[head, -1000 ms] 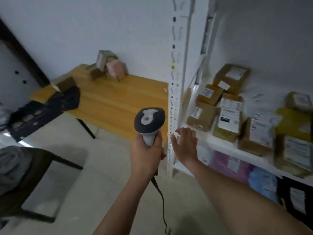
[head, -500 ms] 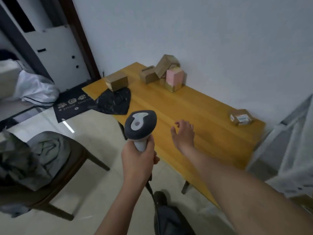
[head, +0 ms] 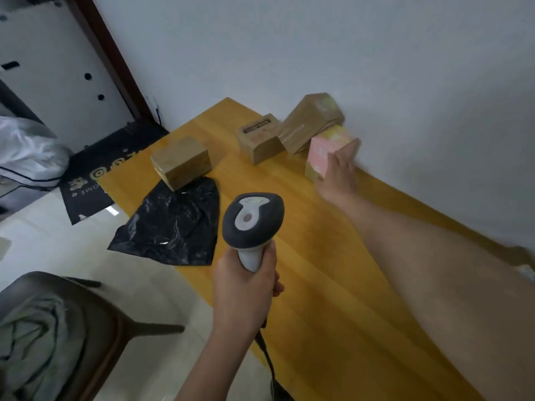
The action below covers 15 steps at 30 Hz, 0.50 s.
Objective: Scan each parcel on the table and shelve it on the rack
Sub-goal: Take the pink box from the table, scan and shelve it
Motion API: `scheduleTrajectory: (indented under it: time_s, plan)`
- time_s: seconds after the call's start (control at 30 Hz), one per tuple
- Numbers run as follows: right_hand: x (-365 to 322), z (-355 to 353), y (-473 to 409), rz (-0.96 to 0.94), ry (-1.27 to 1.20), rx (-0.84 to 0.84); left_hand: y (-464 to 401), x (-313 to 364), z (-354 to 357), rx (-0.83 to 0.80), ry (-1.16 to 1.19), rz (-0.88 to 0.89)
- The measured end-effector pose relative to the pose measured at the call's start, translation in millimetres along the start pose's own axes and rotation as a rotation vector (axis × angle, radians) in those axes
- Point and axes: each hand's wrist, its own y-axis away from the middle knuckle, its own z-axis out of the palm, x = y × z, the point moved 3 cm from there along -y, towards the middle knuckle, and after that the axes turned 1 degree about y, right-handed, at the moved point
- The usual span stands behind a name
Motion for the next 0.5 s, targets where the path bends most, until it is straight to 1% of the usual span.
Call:
scheduleTrajectory:
  time_s: [0.1,0.17,0.2,0.27,0.33,0.37,0.4,0.43,0.5]
  plan:
    - [4,15,-48,-0.019,0.068,-0.023,-43,-9,15,-0.045,-0.033,0.009]
    - [10,27,-55,-0.041,0.118,-0.001,-64,-17,25,-0.075,-0.060,0.014]
    - [15,30,-49,-0.036,0.120,0.065,-72,-21,30,-0.090,-0.065,0.005]
    - [27,34,-20,0.003,-0.003,0.300,-81,-28,39,-0.122,-0.064,-0.029]
    - [44,35,18,0.105,-0.278,0.542,-84,-32,45,-0.154,-0.069,-0.060]
    - [56,37,33,0.192,-0.431,0.609,-83,-33,48,-0.174,-0.079,-0.072]
    - [69,40,43,0.302,-0.565,0.609,-82,-33,51,-0.193,-0.091,-0.077]
    - [82,46,49,0.424,-0.664,0.543,-82,-33,53,-0.213,-0.104,-0.077]
    - [107,57,52,0.648,-0.787,0.348,-81,-35,58,-0.244,-0.129,-0.073]
